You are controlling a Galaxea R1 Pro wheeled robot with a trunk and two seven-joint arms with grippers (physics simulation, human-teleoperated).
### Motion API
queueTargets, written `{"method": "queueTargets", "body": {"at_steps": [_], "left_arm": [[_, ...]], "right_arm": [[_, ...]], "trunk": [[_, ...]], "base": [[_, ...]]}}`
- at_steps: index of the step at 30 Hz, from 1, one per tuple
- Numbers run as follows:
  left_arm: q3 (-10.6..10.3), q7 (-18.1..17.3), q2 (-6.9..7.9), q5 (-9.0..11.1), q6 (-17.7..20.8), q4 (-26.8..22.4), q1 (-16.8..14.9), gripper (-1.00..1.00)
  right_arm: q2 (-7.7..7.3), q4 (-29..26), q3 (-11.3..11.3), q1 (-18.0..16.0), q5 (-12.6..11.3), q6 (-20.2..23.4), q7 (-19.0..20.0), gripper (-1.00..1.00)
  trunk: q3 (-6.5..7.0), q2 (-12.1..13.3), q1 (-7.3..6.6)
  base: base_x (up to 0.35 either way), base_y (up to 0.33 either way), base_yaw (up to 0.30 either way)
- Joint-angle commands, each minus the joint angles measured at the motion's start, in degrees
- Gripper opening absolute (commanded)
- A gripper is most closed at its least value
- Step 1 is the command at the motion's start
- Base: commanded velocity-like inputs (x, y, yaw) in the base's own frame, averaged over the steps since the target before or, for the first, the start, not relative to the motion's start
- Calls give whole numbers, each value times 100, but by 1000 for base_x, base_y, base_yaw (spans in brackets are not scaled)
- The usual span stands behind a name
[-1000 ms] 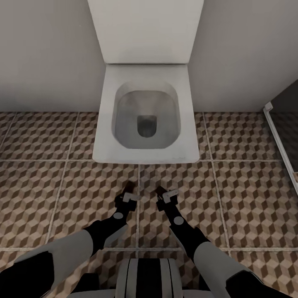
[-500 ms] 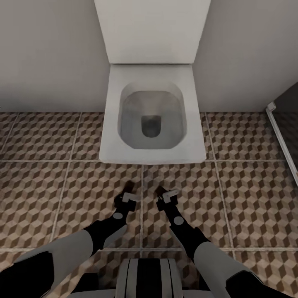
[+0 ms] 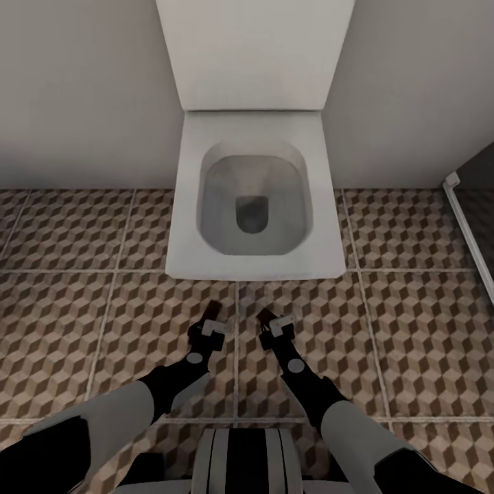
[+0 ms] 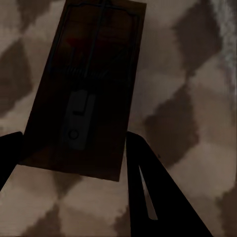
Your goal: Take the four mousetraps from the cabinet in the bathroom and place them on the bathroom floor. Make sure all four end up on the same floor surface, and ensure that at least two of them are either under or directly next to the same bathroom sink.
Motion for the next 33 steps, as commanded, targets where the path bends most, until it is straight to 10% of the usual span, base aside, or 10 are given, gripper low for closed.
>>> {"method": "queueTargets", "body": {"at_steps": [1,29,30,33], "left_arm": [[-49,53,1,38,-21,2,-7,-100],[-51,65,8,38,-25,1,-8,-100],[-52,69,8,38,-25,1,-8,-100],[-56,65,8,38,-25,1,-7,-100]], "right_arm": [[0,7,17,-4,57,-3,-50,-100],[0,3,23,-4,57,-11,-59,-100],[-3,2,24,-2,58,-11,-59,100],[-4,3,25,-3,59,-11,-59,100]], "trunk": [[-3,-1,1],[-3,-1,1],[-3,-1,1],[-3,-1,1]], "base": [[205,0,0],[78,0,0],[0,0,0],[0,0,0]]}}
